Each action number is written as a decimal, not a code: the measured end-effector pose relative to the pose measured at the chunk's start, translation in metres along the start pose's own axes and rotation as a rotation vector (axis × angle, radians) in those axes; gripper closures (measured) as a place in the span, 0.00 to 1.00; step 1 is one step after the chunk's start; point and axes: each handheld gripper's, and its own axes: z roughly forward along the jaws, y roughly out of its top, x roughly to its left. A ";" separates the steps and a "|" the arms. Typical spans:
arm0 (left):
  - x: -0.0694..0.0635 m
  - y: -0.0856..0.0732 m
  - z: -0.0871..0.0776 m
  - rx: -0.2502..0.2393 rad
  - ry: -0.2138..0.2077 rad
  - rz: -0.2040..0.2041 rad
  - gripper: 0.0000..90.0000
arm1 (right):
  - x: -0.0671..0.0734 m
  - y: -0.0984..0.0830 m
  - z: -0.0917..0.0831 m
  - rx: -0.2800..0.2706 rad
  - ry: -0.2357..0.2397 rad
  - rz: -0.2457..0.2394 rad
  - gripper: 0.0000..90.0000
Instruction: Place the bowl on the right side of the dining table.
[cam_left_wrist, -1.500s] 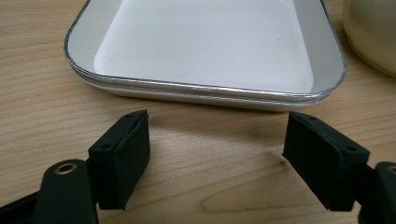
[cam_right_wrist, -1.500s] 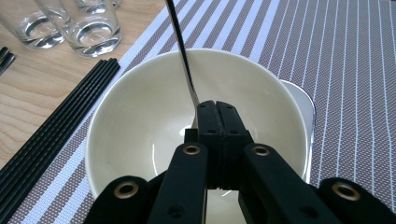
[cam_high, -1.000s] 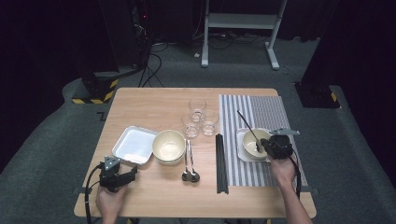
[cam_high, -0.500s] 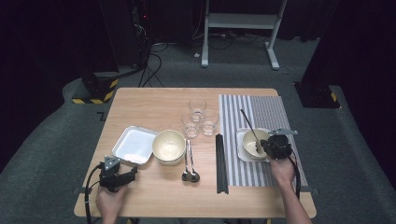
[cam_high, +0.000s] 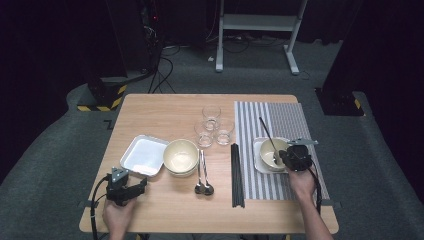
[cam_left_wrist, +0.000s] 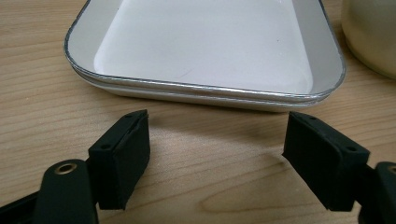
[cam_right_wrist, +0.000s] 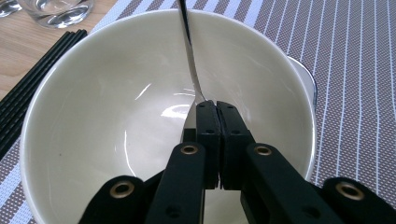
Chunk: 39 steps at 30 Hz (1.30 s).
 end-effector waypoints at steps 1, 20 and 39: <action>0.000 0.000 0.000 0.000 0.000 0.000 0.26 | 0.000 0.000 0.000 0.002 -0.001 0.003 0.97; 0.000 0.000 0.000 0.000 -0.001 -0.003 0.26 | 0.002 -0.003 -0.003 -0.045 0.024 0.023 0.77; 0.001 0.000 0.000 -0.002 -0.006 -0.005 0.26 | 0.010 -0.004 -0.012 -0.111 0.012 0.007 0.59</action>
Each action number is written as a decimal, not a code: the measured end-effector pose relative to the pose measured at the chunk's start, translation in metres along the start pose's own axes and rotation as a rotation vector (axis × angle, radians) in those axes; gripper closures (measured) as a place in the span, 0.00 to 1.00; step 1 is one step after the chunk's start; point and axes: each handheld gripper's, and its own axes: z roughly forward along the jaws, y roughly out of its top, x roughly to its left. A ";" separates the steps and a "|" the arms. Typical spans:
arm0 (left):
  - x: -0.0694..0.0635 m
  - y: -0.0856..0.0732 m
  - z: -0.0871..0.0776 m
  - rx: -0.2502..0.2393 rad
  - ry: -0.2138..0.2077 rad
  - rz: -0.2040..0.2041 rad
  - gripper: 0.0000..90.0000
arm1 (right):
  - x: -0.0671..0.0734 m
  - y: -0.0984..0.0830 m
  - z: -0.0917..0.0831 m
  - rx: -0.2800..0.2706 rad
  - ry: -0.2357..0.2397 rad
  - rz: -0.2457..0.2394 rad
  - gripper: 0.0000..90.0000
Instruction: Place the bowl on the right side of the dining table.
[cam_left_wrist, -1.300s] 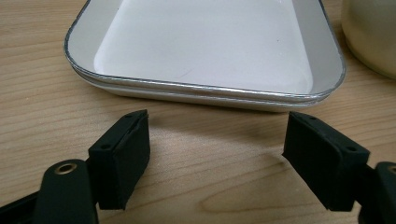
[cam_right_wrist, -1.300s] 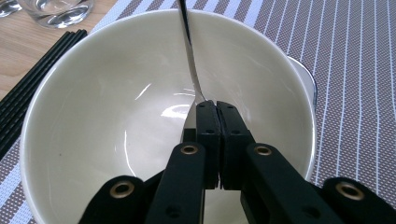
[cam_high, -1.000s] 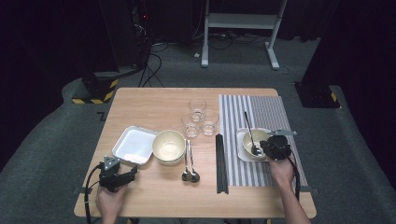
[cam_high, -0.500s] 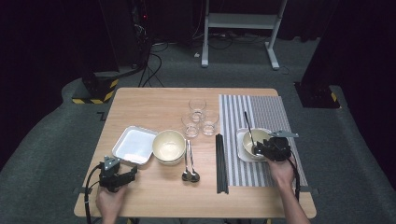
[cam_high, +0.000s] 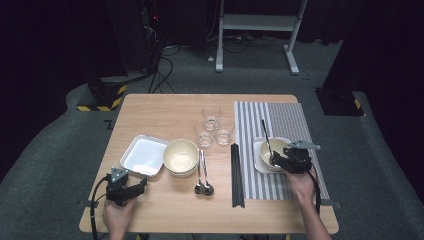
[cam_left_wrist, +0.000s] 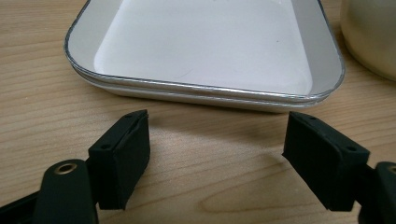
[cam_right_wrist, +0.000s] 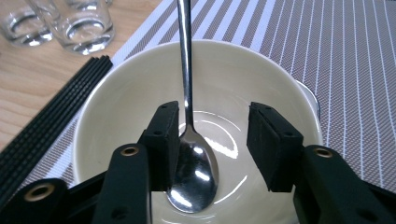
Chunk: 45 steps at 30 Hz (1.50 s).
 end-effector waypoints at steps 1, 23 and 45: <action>0.000 0.000 0.000 0.000 0.000 0.001 0.26 | 0.000 0.000 -0.001 -0.006 0.010 0.018 0.59; 0.001 0.000 0.000 0.000 -0.002 -0.001 0.26 | -0.003 -0.003 -0.005 -0.025 0.106 0.112 0.44; 0.000 0.000 0.000 -0.001 -0.001 -0.001 0.25 | 0.002 -0.006 -0.015 -0.026 0.146 0.140 0.38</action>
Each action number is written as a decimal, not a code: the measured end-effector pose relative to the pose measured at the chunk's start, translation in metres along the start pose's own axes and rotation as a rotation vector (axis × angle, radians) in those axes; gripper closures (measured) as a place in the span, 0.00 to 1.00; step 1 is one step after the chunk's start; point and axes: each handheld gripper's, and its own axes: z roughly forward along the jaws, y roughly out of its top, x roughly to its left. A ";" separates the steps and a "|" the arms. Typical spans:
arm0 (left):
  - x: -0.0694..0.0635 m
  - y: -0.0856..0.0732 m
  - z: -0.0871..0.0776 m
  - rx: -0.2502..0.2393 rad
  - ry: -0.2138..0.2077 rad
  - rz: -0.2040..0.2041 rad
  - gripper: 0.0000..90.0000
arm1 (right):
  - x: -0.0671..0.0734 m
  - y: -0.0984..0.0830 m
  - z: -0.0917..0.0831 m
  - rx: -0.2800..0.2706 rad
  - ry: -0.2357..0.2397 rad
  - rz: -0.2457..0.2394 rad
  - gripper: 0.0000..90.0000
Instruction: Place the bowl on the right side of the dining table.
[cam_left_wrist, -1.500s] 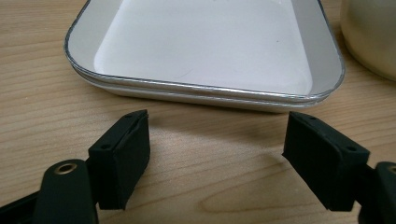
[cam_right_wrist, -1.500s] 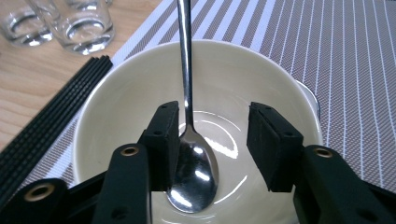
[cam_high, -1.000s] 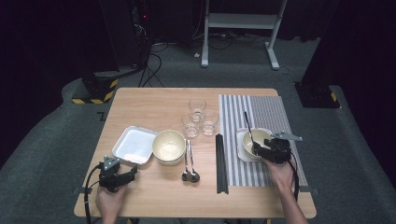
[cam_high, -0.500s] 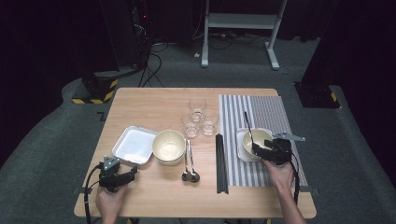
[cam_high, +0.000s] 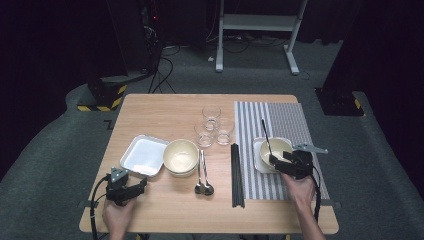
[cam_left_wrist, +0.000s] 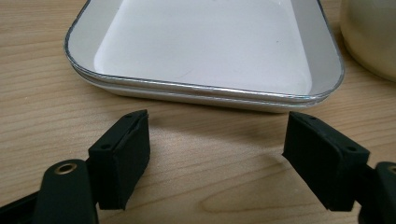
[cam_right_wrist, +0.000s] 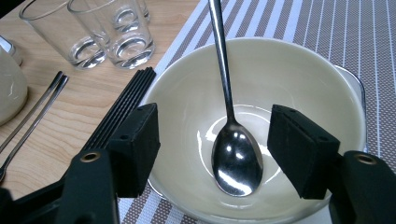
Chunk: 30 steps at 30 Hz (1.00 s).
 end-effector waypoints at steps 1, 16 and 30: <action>0.000 0.000 0.000 0.000 0.000 0.000 0.26 | 0.000 0.000 -0.001 0.000 0.002 -0.002 0.39; 0.000 0.000 0.000 -0.001 -0.003 -0.003 0.25 | 0.009 -0.002 -0.008 -0.030 0.036 -0.014 0.41; 0.000 0.000 0.000 0.001 -0.003 0.002 0.25 | 0.025 -0.003 -0.009 -0.023 0.030 -0.075 0.46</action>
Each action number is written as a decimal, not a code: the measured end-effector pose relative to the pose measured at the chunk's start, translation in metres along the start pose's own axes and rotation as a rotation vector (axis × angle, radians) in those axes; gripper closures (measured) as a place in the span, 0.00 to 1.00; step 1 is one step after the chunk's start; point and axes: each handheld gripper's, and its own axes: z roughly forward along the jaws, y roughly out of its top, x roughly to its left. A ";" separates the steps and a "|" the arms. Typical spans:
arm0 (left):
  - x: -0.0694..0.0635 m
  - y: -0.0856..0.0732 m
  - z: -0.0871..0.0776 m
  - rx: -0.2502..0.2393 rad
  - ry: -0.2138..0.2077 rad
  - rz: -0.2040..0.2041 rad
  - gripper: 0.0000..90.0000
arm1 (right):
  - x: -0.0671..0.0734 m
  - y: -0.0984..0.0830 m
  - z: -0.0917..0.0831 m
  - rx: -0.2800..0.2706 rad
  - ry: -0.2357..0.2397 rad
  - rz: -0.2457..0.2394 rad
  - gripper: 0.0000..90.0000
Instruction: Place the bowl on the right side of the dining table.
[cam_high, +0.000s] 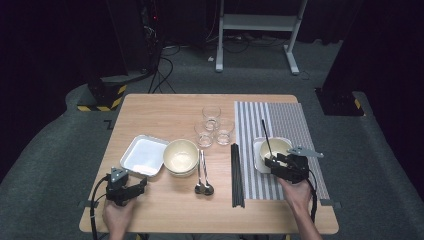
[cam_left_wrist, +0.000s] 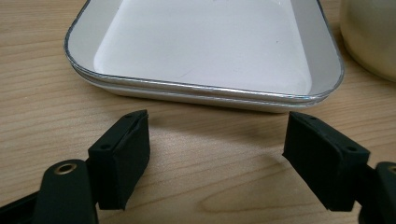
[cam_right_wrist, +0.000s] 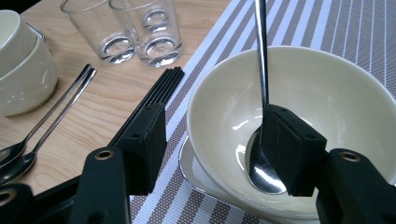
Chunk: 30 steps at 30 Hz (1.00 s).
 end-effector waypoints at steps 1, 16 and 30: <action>0.000 0.000 0.000 -0.002 -0.001 -0.004 0.25 | 0.001 0.000 0.001 0.007 0.002 -0.011 0.46; 0.000 0.000 0.000 -0.004 -0.006 -0.010 0.25 | 0.016 -0.001 0.004 0.014 0.037 -0.085 0.47; 0.000 0.000 0.000 -0.004 -0.005 -0.009 0.25 | 0.027 -0.001 0.006 0.003 0.063 -0.111 0.50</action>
